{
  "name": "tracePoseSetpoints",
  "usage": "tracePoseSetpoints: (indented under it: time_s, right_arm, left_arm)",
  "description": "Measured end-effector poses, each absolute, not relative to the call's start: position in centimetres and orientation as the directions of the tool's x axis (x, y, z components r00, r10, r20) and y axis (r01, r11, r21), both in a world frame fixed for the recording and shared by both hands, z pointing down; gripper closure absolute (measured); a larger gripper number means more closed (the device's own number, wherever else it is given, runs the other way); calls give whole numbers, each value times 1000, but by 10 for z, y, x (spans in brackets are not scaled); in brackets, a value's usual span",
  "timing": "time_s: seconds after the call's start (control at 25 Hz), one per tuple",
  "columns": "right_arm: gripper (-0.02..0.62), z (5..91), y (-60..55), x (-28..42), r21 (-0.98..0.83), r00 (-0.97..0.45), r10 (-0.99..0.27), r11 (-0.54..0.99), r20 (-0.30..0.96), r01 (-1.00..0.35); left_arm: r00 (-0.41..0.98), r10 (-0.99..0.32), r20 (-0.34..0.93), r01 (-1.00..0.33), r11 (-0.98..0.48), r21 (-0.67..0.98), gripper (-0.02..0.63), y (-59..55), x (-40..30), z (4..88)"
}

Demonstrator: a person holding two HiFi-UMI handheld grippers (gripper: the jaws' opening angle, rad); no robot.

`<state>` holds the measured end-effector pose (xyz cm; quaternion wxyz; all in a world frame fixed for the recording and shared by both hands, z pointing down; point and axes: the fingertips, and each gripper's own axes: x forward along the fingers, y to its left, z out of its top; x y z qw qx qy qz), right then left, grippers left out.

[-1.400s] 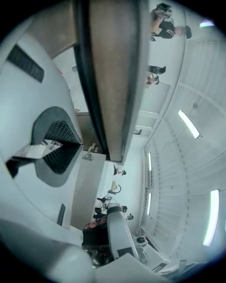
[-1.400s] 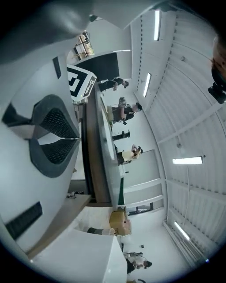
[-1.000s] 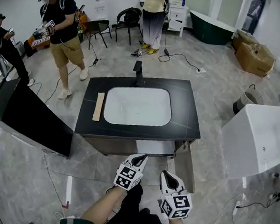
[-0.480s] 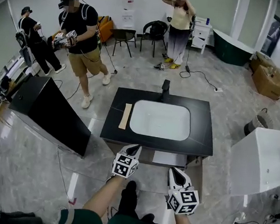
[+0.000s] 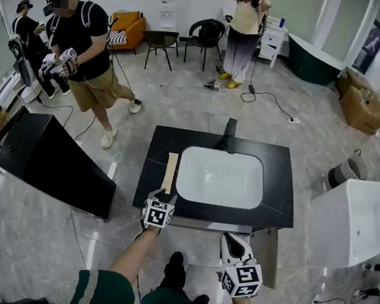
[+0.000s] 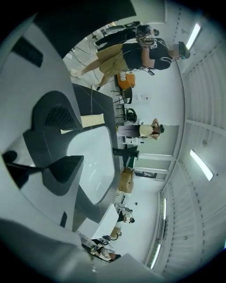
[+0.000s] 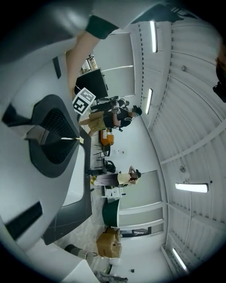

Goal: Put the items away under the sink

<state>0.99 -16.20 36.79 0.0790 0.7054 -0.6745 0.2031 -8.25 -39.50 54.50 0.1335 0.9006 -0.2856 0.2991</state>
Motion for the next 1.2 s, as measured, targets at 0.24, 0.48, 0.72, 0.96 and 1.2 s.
tracePoseSetpoints:
  time_s: [0.24, 0.48, 0.72, 0.96, 1.2]
  right_arm:
    - [552, 390, -199, 18, -175, 28, -881, -125, 471, -977]
    - [552, 404, -223, 27, -198, 52, -875, -166, 481, -966]
    - [552, 415, -232, 36, -214, 79, -861, -212, 502, -954]
    - [552, 414, -234, 40, -237, 112, -861, -259, 496, -936]
    - [552, 421, -225, 33, -236, 112, -855, -262, 506, -936]
  left_arm:
    - [581, -405, 706, -608, -792, 46, 360, -452, -75, 602]
    - [540, -344, 768, -618, -781, 84, 345, -477, -63, 645]
    - [502, -348, 792, -625, -779, 54, 349, -484, -62, 662]
    - [524, -352, 775, -584, -811, 27, 468, -477, -56, 659]
    - [541, -365, 758, -570, -822, 11, 501, -475, -58, 653]
